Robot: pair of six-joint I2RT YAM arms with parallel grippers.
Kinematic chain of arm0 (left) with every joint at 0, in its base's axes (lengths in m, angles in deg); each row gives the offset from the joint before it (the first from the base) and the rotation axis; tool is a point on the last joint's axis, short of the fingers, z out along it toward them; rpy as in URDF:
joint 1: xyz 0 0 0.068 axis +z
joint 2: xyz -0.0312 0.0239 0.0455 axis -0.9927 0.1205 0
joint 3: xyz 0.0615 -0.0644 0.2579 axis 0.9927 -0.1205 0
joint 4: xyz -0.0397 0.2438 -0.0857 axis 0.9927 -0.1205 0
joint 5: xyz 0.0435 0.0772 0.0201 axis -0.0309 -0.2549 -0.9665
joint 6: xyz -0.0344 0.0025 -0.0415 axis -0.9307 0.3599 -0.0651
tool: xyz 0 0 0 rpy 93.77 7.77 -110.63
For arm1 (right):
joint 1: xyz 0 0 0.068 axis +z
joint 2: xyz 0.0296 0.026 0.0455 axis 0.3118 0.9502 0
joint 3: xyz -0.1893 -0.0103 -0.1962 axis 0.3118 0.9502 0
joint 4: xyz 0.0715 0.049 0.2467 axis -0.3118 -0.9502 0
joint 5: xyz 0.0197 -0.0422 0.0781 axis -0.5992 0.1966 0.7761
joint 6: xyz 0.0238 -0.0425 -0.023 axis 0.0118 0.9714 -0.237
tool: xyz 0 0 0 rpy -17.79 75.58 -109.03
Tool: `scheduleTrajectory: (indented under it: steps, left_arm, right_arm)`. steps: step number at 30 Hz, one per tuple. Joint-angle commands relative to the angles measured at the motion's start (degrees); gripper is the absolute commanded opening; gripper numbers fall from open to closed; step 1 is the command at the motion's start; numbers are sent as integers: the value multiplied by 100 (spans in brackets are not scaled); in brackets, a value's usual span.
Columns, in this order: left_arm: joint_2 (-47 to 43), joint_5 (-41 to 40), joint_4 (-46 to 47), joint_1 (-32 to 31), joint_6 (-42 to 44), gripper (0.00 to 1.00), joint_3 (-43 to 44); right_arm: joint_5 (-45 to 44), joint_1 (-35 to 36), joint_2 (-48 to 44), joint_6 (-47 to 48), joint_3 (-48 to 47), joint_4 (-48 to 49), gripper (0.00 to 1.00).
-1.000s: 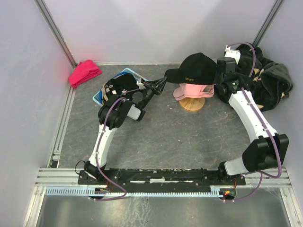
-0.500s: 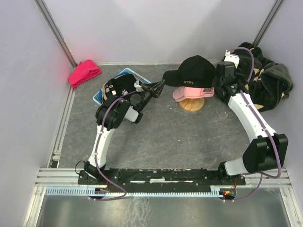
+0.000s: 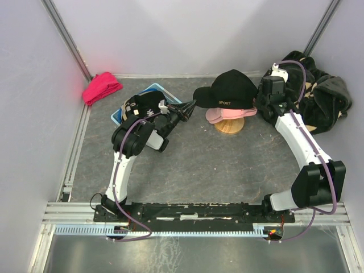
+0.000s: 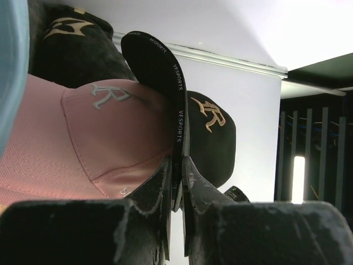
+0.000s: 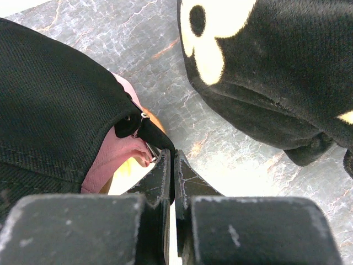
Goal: Stack the hats
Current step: Stack the hat on the hat.
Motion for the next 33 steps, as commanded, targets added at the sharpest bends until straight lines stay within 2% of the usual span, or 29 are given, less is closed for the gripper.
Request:
scheduleTrajectory:
  steps: [1,9,12,20,33]
  left_arm:
    - [378,-712,1026,419,-36,3,-519]
    - [173,-546,477,374,196,3,-703]
    - [-48,-437,-7,367,328,3,-761]
    - [-656,-245,-1896,349,932,3,-739]
    - [-1044,-18,-5294,239,2460,3,334]
  right_arm:
    - [-564,-343,-61,161,138,-385,4]
    - [-406,-401,3,139,196,-394,5]
    - [-363,-432,-6,128,213,-402,5]
    - [-205,-454,11,83,243,-389,6]
    - [-14,-477,60,32,193,-385,8]
